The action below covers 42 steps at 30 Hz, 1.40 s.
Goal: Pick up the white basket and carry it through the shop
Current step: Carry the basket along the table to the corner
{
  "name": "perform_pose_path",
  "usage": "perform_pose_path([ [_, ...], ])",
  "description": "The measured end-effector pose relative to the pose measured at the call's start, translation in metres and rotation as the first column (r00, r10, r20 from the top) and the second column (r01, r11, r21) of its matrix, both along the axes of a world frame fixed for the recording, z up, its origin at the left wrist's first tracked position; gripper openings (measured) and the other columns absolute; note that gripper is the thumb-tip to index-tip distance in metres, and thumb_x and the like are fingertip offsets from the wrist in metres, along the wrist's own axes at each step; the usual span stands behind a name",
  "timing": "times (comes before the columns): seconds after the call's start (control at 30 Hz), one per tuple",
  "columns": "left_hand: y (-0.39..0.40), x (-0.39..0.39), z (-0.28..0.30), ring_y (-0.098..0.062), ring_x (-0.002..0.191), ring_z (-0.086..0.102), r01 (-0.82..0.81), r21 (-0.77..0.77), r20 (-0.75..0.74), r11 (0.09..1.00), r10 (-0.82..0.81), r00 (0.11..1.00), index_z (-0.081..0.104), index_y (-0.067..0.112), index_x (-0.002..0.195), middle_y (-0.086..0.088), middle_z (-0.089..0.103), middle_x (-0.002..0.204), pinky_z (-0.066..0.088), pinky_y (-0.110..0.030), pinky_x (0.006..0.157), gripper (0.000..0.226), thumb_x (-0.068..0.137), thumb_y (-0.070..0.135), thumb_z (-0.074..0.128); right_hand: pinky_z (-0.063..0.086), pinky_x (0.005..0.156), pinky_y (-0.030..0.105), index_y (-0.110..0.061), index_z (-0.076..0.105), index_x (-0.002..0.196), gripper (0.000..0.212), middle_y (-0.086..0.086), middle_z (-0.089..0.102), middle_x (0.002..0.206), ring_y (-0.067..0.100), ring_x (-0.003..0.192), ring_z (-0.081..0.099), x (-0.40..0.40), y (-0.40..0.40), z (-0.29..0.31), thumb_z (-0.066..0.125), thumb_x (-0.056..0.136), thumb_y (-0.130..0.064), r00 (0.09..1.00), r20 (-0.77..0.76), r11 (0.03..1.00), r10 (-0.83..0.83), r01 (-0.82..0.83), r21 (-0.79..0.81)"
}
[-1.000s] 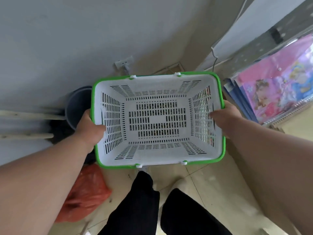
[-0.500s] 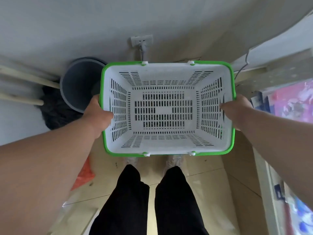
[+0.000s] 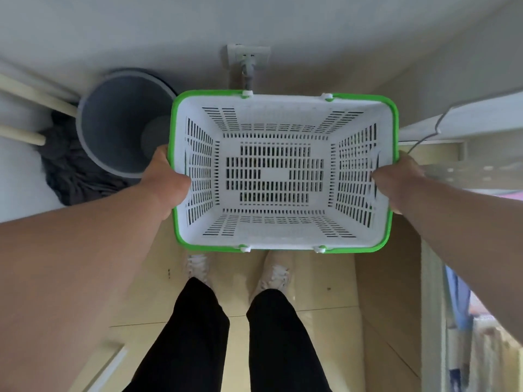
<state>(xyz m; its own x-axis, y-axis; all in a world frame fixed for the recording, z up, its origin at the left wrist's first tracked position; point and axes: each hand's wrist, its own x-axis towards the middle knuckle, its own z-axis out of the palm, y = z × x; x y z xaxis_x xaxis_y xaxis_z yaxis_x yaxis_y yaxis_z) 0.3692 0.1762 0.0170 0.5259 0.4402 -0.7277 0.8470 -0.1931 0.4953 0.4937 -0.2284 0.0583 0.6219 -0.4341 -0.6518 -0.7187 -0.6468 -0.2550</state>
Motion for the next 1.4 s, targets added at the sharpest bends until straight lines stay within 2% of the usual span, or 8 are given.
perform_pose_path([
  [0.3,-0.015,0.026,-0.034,-0.019,0.092,0.060,0.065,0.116,0.002,0.991,-0.066,0.998,0.042,0.030,0.154,0.015,0.057,0.097,0.049,-0.037,0.084,0.069,0.094,0.001,0.060,0.055,0.082,0.042,-0.028,0.065,0.117,0.029,0.003,0.064,0.096,0.034,0.097,0.061,0.020,-0.011,-0.051,0.055,0.099,-0.006,0.998,0.003,0.998,-0.065,0.065,-0.015],
  [0.5,-0.021,0.021,-0.038,-0.028,0.101,0.065,0.062,0.087,-0.050,0.994,-0.058,0.997,0.046,0.024,0.147,0.007,0.063,0.102,0.054,-0.039,0.081,0.062,0.093,-0.003,0.061,0.040,0.055,0.033,-0.019,0.065,0.114,0.026,0.000,0.052,0.084,0.025,0.078,0.054,0.026,-0.012,-0.051,0.043,0.106,-0.007,0.990,-0.070,0.993,-0.122,0.121,-0.016],
  [0.67,-0.026,0.013,-0.053,-0.025,0.103,0.069,0.028,0.047,-0.046,0.998,-0.026,0.999,0.052,0.020,0.139,0.002,0.070,0.109,0.055,-0.039,0.084,0.059,0.088,-0.005,0.064,0.047,0.056,0.033,-0.022,0.064,0.117,0.029,0.002,0.062,0.090,0.024,0.076,0.058,0.022,-0.013,-0.061,0.047,0.102,-0.004,0.997,-0.073,0.999,-0.024,0.020,-0.046],
  [0.83,-0.027,0.012,-0.070,-0.023,0.102,0.068,0.036,0.071,-0.052,0.997,-0.032,0.998,0.051,0.023,0.144,0.008,0.068,0.107,0.055,-0.040,0.088,0.062,0.089,-0.002,0.066,0.044,0.081,0.035,-0.011,0.057,0.142,0.046,0.021,0.061,0.139,0.034,0.103,0.059,0.018,-0.012,-0.082,0.053,0.097,-0.003,0.998,-0.031,0.999,0.050,-0.050,0.001],
  [0.97,-0.026,0.012,-0.075,-0.023,0.100,0.070,0.056,0.095,-0.054,0.994,-0.051,0.997,0.058,0.023,0.138,0.003,0.073,0.112,0.056,-0.037,0.084,0.056,0.087,0.003,0.067,0.043,0.061,0.034,-0.020,0.061,0.125,0.032,0.003,0.062,0.096,0.023,0.076,0.054,0.020,-0.013,-0.092,0.047,0.101,-0.004,0.999,-0.030,0.999,-0.029,0.027,-0.047],
  [1.13,-0.029,0.012,-0.076,-0.034,0.100,0.072,0.056,0.162,-0.115,0.985,-0.038,0.993,0.071,0.012,0.125,-0.007,0.075,0.113,0.061,-0.042,0.088,0.034,0.091,0.010,0.067,0.037,0.056,0.030,-0.024,0.055,0.104,0.020,-0.002,0.047,0.082,0.025,0.076,0.050,0.021,-0.016,-0.096,0.045,0.101,-0.006,0.998,-0.034,0.998,-0.045,0.043,-0.053],
  [1.3,-0.030,0.019,-0.053,-0.031,0.094,0.073,0.122,0.215,-0.105,0.969,-0.101,0.989,0.068,0.015,0.126,-0.006,0.075,0.115,0.061,-0.044,0.089,0.038,0.090,0.026,0.069,0.045,0.057,0.033,-0.020,0.049,0.142,0.048,0.002,0.060,0.096,0.021,0.072,0.053,0.019,-0.010,-0.074,0.055,0.095,-0.012,1.000,-0.008,0.994,-0.010,0.009,-0.110],
  [1.4,-0.029,0.023,-0.022,-0.021,0.086,0.066,0.271,0.253,-0.092,0.929,-0.256,0.962,0.052,0.015,0.146,-0.004,0.068,0.123,0.050,-0.037,0.083,0.051,0.098,0.022,0.068,0.053,0.076,0.043,-0.023,0.025,0.162,0.078,0.007,0.062,0.119,0.034,0.098,0.063,0.017,0.004,-0.053,0.060,0.093,-0.016,0.997,0.046,0.993,0.065,-0.060,-0.102],
])
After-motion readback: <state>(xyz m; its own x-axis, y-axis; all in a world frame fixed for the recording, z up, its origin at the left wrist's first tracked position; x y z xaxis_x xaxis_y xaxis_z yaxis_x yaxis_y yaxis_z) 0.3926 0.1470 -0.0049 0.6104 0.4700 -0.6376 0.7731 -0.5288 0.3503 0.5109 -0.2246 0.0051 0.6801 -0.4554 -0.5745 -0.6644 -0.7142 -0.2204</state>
